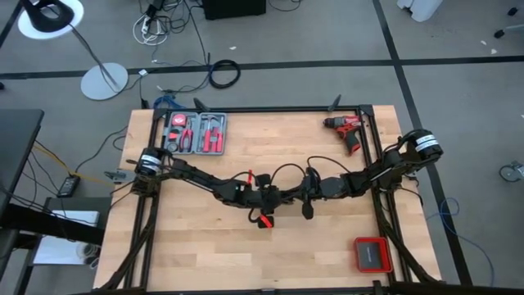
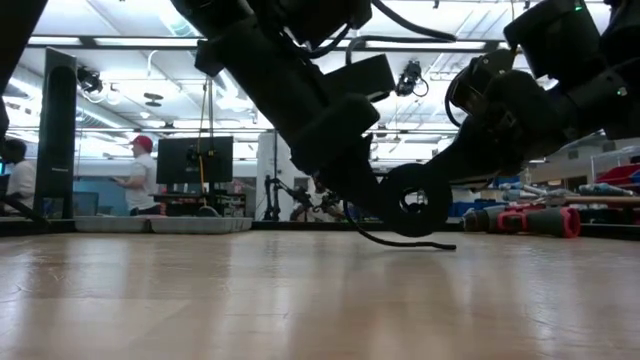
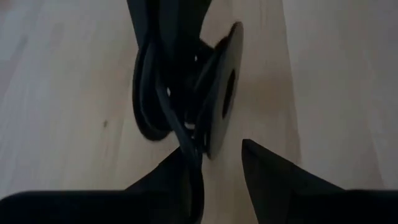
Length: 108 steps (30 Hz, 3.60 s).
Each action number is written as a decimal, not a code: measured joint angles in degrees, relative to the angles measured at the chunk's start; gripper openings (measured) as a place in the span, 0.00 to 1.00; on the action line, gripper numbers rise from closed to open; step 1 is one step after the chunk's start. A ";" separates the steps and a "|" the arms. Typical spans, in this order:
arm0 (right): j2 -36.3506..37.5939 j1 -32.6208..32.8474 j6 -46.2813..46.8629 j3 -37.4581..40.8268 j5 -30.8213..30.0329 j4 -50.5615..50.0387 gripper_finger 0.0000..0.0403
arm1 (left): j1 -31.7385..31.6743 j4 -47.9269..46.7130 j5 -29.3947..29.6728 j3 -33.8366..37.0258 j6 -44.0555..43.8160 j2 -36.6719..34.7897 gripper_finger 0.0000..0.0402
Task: Coil cords
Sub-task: Coil the black wire on the black spool, then return to Home Position
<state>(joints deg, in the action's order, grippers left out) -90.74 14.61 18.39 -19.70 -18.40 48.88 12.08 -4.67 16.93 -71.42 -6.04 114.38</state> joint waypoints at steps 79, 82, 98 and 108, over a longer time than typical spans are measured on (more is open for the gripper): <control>16.31 -0.66 -0.98 0.00 7.53 -20.10 0.30 | 6.40 18.97 0.19 30.51 10.24 -43.60 0.33; 21.31 -0.60 -1.77 0.00 7.58 -21.42 0.30 | 6.71 14.86 -1.60 30.53 11.44 -47.04 0.33; 32.39 -0.79 -5.04 0.00 7.62 -15.20 0.30 | 7.10 -1.29 1.46 30.44 9.16 -56.72 0.33; 32.26 -0.79 -5.07 0.00 7.63 -14.17 0.29 | 7.14 14.94 2.96 28.84 10.33 -59.37 0.33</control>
<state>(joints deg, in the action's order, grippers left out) -58.48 13.82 13.32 -19.70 -10.77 34.71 19.22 10.26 19.90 -42.58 4.29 55.00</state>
